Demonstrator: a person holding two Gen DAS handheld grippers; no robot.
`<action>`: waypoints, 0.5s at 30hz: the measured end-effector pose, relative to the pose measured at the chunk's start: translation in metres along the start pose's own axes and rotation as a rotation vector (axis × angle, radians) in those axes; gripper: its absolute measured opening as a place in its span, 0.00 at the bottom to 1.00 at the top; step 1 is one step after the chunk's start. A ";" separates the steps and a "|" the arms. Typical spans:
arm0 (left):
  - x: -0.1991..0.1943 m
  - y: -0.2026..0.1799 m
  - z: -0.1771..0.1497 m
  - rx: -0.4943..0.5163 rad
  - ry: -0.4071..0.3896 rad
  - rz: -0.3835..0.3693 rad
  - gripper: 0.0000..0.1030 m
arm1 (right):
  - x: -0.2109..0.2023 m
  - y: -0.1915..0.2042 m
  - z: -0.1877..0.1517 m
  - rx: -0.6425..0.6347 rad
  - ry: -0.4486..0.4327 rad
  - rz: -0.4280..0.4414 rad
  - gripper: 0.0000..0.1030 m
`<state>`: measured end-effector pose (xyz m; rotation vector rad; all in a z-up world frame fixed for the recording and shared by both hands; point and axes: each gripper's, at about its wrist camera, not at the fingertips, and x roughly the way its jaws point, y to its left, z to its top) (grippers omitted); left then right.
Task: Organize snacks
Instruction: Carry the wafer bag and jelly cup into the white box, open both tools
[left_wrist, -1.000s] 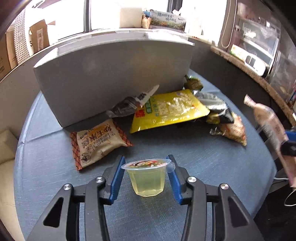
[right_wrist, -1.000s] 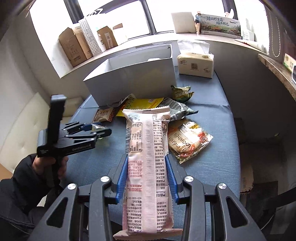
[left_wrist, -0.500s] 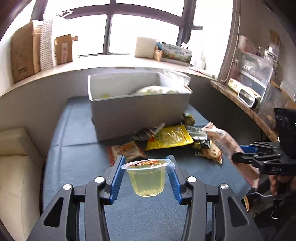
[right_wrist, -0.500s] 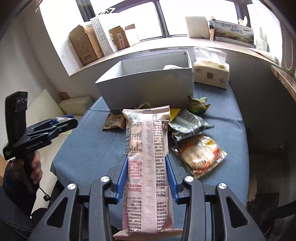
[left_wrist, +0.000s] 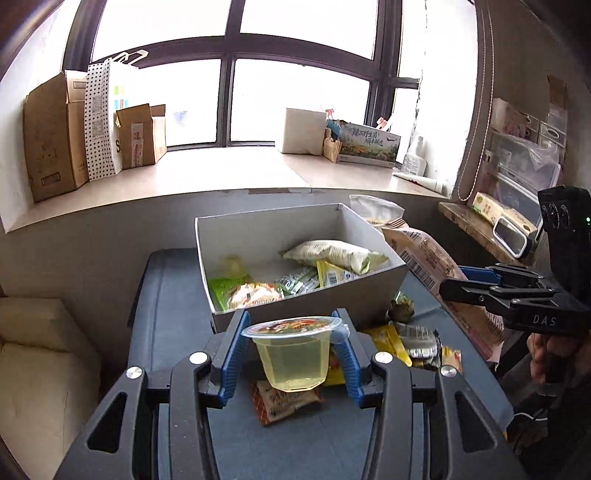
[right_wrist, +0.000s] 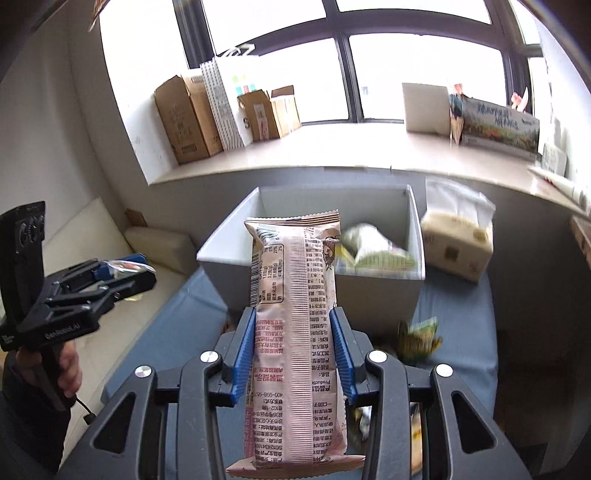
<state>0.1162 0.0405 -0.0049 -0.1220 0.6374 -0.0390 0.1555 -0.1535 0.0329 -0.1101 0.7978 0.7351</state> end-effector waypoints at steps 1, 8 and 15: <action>0.006 0.002 0.010 -0.003 -0.008 -0.004 0.49 | 0.001 0.000 0.010 -0.004 -0.012 -0.001 0.42; 0.062 0.017 0.065 -0.040 0.003 -0.011 0.49 | 0.022 -0.001 0.069 0.028 -0.048 -0.001 0.42; 0.130 0.034 0.081 -0.057 0.098 0.040 0.49 | 0.086 -0.010 0.105 0.025 0.040 -0.037 0.42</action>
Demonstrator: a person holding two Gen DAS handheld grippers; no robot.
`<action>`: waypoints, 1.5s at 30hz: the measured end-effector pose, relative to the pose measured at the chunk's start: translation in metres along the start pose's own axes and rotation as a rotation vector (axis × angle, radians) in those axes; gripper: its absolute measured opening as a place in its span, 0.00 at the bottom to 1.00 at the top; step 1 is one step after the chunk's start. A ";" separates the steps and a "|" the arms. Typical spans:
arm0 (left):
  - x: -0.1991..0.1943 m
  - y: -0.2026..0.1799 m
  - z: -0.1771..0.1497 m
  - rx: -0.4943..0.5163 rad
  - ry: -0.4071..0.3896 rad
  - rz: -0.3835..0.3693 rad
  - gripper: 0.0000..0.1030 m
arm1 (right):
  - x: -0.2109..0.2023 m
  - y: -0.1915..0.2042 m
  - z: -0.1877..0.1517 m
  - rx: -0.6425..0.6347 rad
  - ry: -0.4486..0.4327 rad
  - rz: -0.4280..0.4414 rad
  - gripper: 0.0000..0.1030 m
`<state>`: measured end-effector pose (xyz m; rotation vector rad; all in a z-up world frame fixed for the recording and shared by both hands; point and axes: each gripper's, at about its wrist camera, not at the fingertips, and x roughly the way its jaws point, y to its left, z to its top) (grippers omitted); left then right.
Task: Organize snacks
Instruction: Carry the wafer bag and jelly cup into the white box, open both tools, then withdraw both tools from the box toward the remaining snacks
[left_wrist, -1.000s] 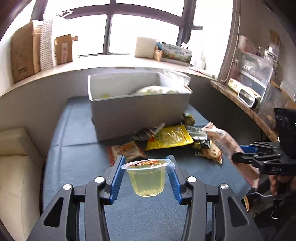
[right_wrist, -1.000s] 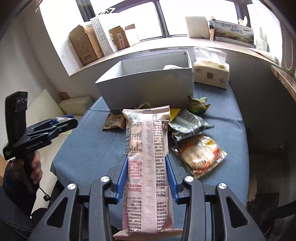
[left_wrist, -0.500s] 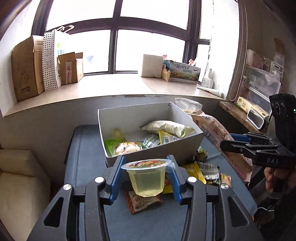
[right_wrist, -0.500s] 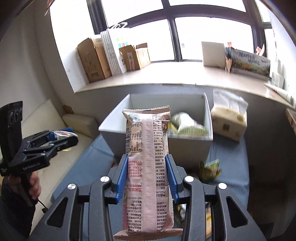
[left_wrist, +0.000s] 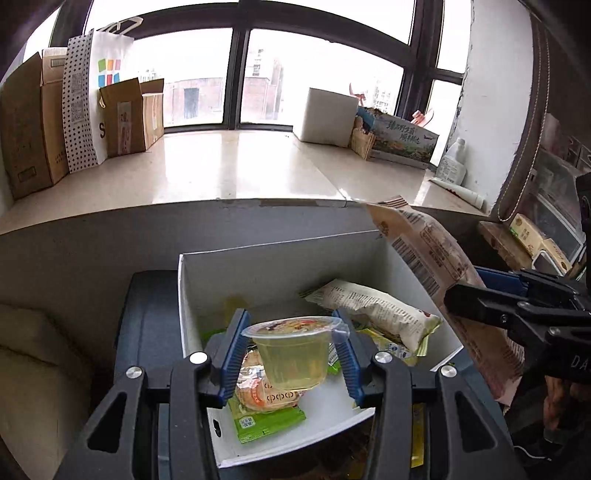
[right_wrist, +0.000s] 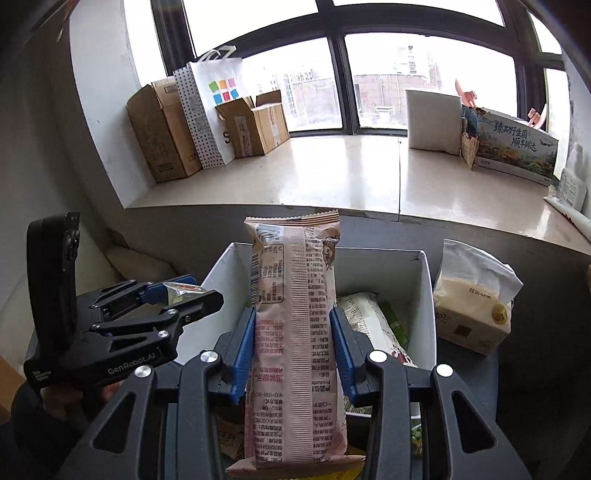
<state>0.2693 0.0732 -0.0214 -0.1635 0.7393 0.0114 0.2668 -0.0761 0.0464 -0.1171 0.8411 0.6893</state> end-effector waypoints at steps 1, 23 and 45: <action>0.007 0.000 -0.001 0.006 0.008 0.010 0.49 | 0.012 -0.003 0.001 0.000 0.026 0.003 0.42; 0.016 0.006 -0.025 0.033 0.050 0.047 1.00 | 0.031 -0.043 0.004 0.067 0.062 -0.142 0.87; -0.133 -0.027 -0.168 -0.039 -0.068 -0.123 1.00 | -0.089 0.006 -0.190 0.010 -0.059 0.012 1.00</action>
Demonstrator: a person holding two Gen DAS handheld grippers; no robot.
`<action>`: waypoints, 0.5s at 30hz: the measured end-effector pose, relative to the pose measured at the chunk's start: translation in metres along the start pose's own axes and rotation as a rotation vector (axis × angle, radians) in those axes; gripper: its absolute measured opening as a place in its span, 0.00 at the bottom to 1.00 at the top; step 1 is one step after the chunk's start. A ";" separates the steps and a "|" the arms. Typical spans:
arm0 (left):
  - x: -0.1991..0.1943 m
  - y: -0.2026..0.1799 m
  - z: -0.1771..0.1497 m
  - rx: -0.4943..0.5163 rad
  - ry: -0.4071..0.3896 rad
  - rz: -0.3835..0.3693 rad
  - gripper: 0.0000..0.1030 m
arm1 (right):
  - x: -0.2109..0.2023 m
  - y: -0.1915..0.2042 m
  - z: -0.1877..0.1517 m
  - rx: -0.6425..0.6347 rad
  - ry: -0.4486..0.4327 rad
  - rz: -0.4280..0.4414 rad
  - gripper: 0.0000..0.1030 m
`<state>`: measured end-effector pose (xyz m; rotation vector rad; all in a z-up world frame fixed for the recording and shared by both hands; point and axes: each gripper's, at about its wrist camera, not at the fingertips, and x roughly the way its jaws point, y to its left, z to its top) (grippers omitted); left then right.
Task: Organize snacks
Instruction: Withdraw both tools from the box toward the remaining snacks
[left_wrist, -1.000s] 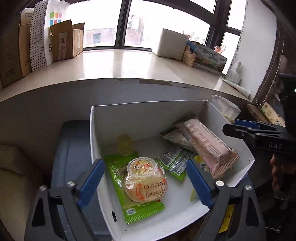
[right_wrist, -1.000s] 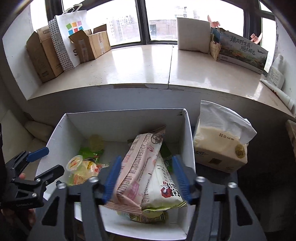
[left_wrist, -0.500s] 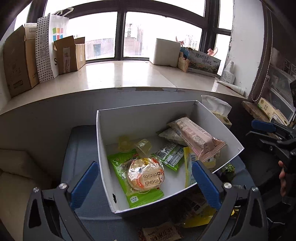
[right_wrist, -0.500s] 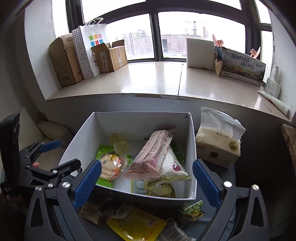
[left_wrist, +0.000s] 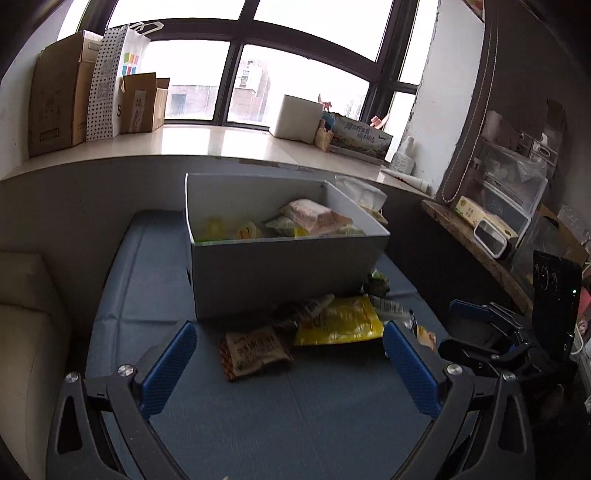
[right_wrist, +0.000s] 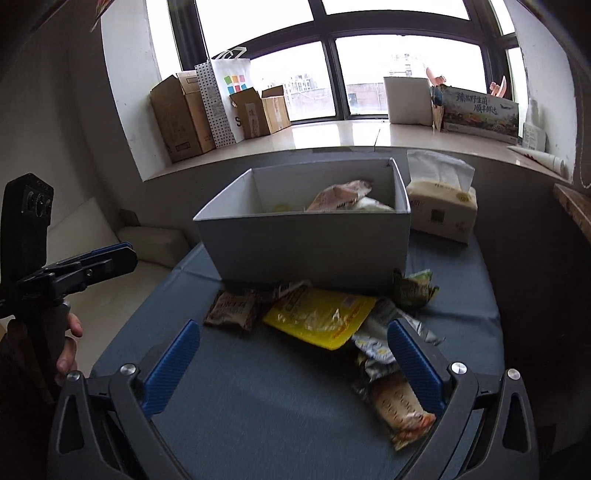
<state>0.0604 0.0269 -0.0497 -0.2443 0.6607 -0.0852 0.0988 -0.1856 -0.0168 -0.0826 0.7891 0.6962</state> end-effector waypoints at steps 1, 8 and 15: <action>-0.002 -0.001 -0.009 -0.004 0.006 0.011 1.00 | 0.001 0.001 -0.010 0.008 0.005 0.011 1.00; -0.007 0.011 -0.034 -0.061 0.020 0.002 1.00 | 0.036 -0.002 -0.039 0.164 0.098 0.152 1.00; 0.004 0.024 -0.042 -0.055 0.040 0.052 1.00 | 0.064 0.015 -0.026 0.056 0.109 0.115 1.00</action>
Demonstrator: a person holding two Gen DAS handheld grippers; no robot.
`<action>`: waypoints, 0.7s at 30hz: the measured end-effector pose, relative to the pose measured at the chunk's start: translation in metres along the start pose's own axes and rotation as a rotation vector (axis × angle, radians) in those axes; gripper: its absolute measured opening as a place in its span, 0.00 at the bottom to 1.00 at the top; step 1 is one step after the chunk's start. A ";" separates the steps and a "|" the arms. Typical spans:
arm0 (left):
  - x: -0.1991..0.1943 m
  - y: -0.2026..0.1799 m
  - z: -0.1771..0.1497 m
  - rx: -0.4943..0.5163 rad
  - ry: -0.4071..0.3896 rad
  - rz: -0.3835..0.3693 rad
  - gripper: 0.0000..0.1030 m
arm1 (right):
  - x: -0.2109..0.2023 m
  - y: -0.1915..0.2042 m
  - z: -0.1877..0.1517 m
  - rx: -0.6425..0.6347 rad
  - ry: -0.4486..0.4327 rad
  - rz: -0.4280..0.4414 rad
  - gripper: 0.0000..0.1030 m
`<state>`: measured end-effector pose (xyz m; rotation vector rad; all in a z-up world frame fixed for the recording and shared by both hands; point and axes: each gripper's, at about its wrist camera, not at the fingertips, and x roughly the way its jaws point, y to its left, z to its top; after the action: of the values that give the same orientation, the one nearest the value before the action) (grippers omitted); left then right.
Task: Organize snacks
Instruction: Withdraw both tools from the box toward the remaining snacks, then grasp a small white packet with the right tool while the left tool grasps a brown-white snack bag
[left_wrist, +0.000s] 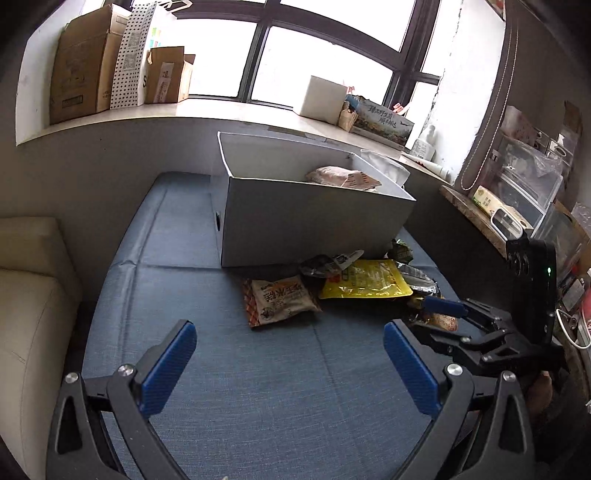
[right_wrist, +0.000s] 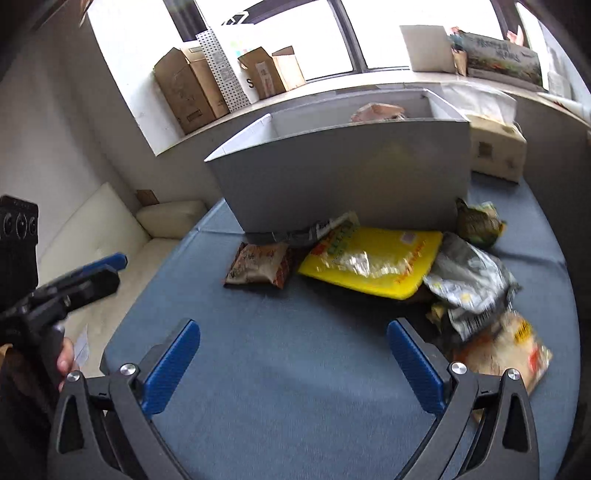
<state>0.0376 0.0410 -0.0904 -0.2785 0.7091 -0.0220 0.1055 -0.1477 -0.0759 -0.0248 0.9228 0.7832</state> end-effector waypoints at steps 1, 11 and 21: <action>0.001 0.000 -0.001 0.003 0.000 0.003 1.00 | 0.005 0.000 0.005 -0.002 -0.004 -0.005 1.00; -0.001 0.006 -0.008 0.006 0.008 -0.004 1.00 | 0.079 -0.002 0.067 0.072 0.035 -0.059 0.90; 0.000 0.023 -0.009 -0.047 0.008 -0.013 1.00 | 0.118 -0.013 0.079 0.159 0.107 -0.105 0.39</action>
<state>0.0298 0.0611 -0.1026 -0.3281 0.7168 -0.0186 0.2108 -0.0600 -0.1156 0.0241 1.0747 0.6141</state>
